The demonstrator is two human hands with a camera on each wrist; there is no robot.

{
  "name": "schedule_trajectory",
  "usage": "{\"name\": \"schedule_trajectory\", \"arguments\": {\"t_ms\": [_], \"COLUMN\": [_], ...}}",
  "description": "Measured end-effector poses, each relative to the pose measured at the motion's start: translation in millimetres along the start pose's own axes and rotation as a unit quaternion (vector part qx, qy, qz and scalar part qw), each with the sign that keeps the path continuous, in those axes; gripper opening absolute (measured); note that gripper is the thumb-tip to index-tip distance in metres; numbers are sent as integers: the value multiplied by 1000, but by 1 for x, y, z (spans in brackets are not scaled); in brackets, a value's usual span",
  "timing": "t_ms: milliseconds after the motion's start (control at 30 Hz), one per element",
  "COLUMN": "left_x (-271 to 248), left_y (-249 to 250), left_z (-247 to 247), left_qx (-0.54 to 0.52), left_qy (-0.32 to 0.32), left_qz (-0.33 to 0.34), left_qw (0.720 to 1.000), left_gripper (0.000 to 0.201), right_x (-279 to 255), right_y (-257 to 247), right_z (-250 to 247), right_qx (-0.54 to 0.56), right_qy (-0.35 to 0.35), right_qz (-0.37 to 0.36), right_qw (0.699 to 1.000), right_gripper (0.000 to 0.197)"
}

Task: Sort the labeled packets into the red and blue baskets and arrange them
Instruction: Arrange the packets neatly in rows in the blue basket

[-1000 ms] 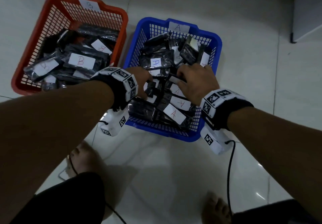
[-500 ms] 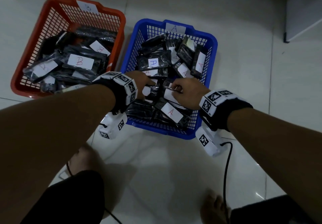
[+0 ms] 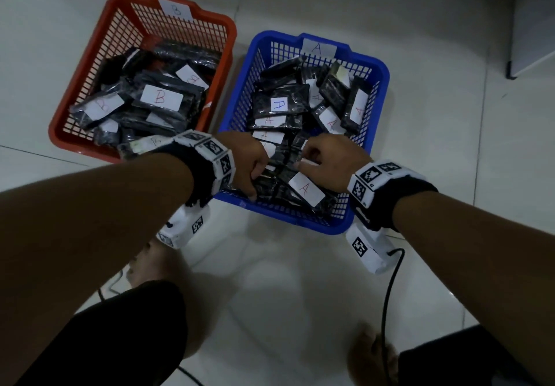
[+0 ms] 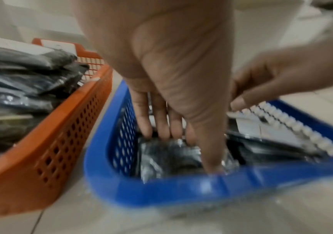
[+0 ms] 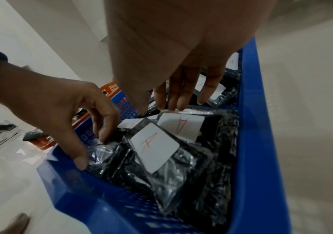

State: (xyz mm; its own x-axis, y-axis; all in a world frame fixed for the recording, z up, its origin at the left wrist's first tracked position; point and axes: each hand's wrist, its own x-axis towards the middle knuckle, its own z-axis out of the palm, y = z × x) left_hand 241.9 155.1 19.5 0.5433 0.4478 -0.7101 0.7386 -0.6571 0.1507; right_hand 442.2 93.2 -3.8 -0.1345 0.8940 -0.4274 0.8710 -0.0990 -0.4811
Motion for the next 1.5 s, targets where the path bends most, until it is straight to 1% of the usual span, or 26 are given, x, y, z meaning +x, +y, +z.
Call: {"name": "schedule_trajectory", "arguments": {"t_ms": [67, 133, 200, 267, 300, 367, 433, 500, 567, 633, 667, 700, 767, 833, 967, 1100, 1167, 1267, 1333, 1367, 1400, 1433, 1500], "left_x": [4, 6, 6, 4, 5, 6, 7, 9, 10, 10, 10, 11, 12, 12, 11, 12, 13, 21, 32, 39, 46, 53, 62], "left_y": [1, 3, 2, 0, -3, -7, -9, -12, -12, -8, -5, 0, 9, 12, 10, 6, 5, 1, -4, -7, -9, -10, -10], "left_z": [6, 9, 12, 13, 13, 7, 0, -5, -9, -13, -13, -11, -1, 8, 7, 5, 3, -12, -26, -30, -33, -36, -38], "left_qx": [16, -2, -47, -89, -111, -155, -187, -212, -234, -215, -186, -152, -87, -53, -94, -92, -121, -164, -161, -148, -129, -106, -64], "left_qy": [13, 23, 34, 52, 61, 59, 53, 71, 107, 142, 142, 124, 62, 26, 44, 24, 43, 132, 186, 195, 188, 165, 100], "left_qz": [2, 6, 1, -16, -29, -53, -57, -52, -44, -22, -10, 0, 0, 2, -6, -25, -29, -35, -33, -35, -35, -35, -29], "left_qw": [1000, 1000, 998, 995, 991, 985, 979, 973, 965, 966, 972, 981, 994, 998, 995, 995, 991, 977, 969, 969, 973, 980, 992], "left_gripper": [38, 45, 51, 43, 38, 32, 28, 26, 30, 35, 37, 37, 34, 33, 32, 30, 28, 22, 15, 17, 21, 28, 43], "right_x": [-2, -3, -2, 1, 2, 3, 4, 4, 3, 2, 2, 1, -1, -2, -4, -6, -6, -3, -1, -1, -1, -1, -1], "right_y": [-7, -11, -11, -11, -9, -5, -1, 2, 3, 4, 4, 4, 4, 5, 10, 9, 10, 8, 5, 4, 3, 3, 6], "right_z": [-1, 0, 3, 4, 4, 2, -1, -5, -6, -5, -5, -3, -2, -3, -2, 2, 3, 3, 3, 4, 4, 4, 4], "right_qx": [-28, -73, -102, -97, -72, 26, 120, 155, 169, 169, 165, 160, 154, 148, 114, 119, 121, 124, 109, 94, 80, 72, 73], "right_qy": [-44, -66, -64, -79, -93, -102, -62, -17, -4, -8, -9, -8, -3, -3, -19, -31, -21, -18, -43, -61, -74, -78, -78], "right_qz": [0, -7, -18, -14, -4, 21, 32, 36, 41, 37, 33, 30, 27, 29, 16, 3, 0, -2, -12, -19, -23, -27, -30], "right_qw": [999, 995, 993, 992, 993, 994, 990, 987, 985, 985, 986, 987, 988, 989, 993, 992, 992, 992, 993, 994, 994, 994, 994], "right_gripper": [50, 59, 51, 37, 32, 26, 21, 17, 14, 11, 11, 11, 12, 12, 12, 14, 16, 17, 19, 21, 22, 22, 19]}}
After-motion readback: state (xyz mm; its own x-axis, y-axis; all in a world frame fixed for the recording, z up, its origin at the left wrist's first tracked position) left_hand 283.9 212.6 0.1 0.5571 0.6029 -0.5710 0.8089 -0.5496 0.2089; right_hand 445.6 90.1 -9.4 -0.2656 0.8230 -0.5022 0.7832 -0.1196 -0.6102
